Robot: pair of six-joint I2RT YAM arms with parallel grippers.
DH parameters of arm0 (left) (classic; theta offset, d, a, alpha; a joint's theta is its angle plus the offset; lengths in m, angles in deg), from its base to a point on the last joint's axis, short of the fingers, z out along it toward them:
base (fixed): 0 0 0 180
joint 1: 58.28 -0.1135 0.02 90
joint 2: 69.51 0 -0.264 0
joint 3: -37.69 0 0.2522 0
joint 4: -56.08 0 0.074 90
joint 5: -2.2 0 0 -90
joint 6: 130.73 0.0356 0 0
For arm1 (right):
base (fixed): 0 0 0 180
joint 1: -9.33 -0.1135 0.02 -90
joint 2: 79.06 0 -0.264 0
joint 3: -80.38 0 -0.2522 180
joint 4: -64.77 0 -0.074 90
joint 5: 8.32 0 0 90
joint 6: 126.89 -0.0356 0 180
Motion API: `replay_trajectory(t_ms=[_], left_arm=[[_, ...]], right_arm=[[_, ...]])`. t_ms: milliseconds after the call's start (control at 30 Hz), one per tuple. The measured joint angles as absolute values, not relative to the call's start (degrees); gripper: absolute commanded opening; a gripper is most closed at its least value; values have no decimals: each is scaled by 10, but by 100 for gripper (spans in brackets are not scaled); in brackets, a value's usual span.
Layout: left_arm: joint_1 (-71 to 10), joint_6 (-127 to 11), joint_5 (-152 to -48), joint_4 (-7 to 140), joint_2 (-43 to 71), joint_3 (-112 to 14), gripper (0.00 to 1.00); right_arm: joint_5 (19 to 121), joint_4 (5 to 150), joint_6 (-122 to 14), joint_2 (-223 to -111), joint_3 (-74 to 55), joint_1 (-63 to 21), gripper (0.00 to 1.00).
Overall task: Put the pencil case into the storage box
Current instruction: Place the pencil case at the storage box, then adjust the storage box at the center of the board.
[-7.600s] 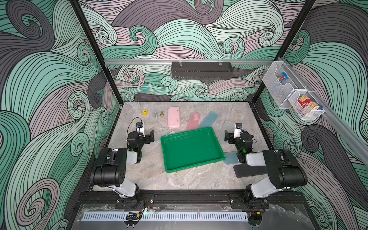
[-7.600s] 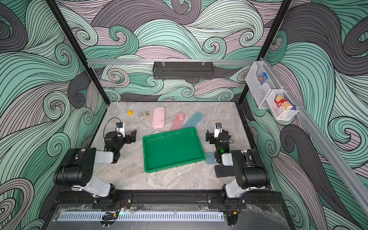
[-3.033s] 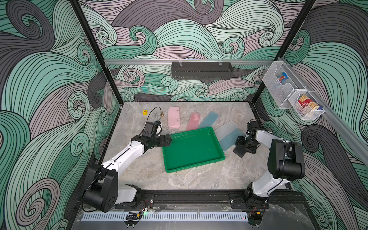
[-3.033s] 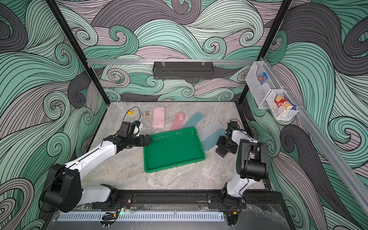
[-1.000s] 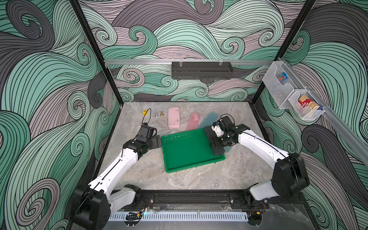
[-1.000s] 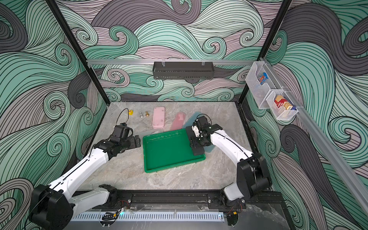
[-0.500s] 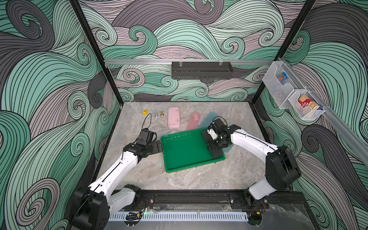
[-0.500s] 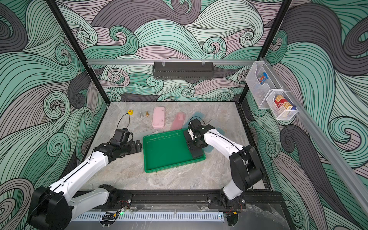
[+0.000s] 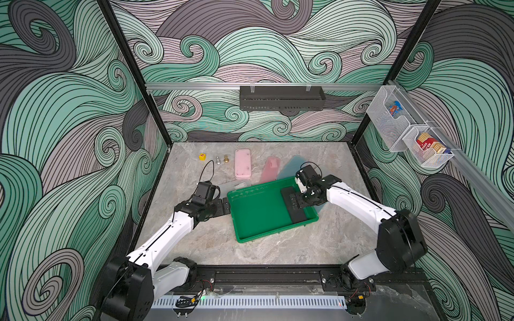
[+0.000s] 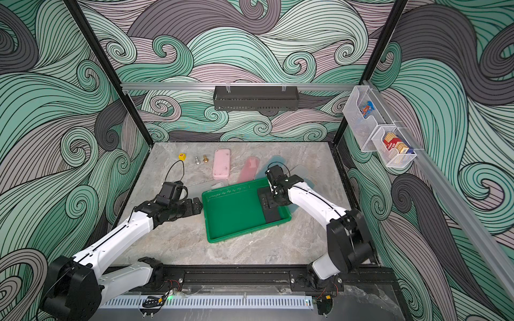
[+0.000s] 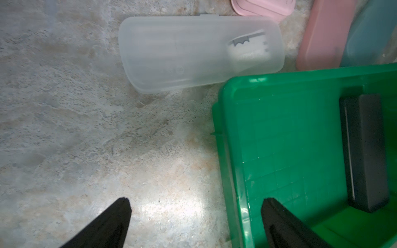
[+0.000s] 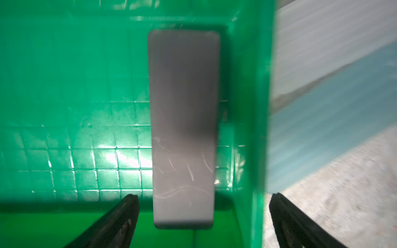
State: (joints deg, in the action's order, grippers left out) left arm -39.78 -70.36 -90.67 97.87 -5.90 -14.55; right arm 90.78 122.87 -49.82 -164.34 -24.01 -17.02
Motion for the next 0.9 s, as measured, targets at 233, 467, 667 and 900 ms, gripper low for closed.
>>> replay_trajectory(t_ms=[233, 467, 667, 900], left_arm=[[-379, -724, -940, 943, -20, -143, 98], [-344, -743, -940, 928, 66, -143, 89], [-343, -758, -884, 956, 75, -147, 88], [-354, -766, -809, 1013, 47, -157, 88]], right_arm=[[908, 1225, -513, -1578, -254, -73, 99], [888, 1216, -514, -1616, -282, 17, 99], [869, 1198, -514, -1662, -280, 60, 99], [857, 1190, -515, -1736, -249, 84, 99]])
